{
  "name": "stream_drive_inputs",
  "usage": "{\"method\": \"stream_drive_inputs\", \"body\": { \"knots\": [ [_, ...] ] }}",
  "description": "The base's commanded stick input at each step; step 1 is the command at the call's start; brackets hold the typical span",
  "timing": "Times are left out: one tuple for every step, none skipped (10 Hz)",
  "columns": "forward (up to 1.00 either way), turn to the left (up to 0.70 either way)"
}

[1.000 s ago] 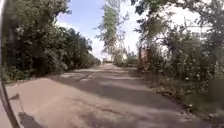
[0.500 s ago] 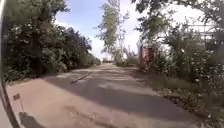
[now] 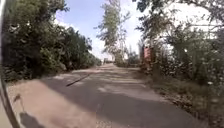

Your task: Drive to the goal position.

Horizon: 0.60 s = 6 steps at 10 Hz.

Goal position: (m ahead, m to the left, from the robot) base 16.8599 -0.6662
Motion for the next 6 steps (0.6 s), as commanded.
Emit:
{"method": "stream_drive_inputs", "body": {
  "knots": [
    [0.70,0.15],
    [0.70,0.16],
    [0.70,0.14],
    [0.70,0.00],
    [0.70,0.01],
    [0.70,0.12]
  ]
}}
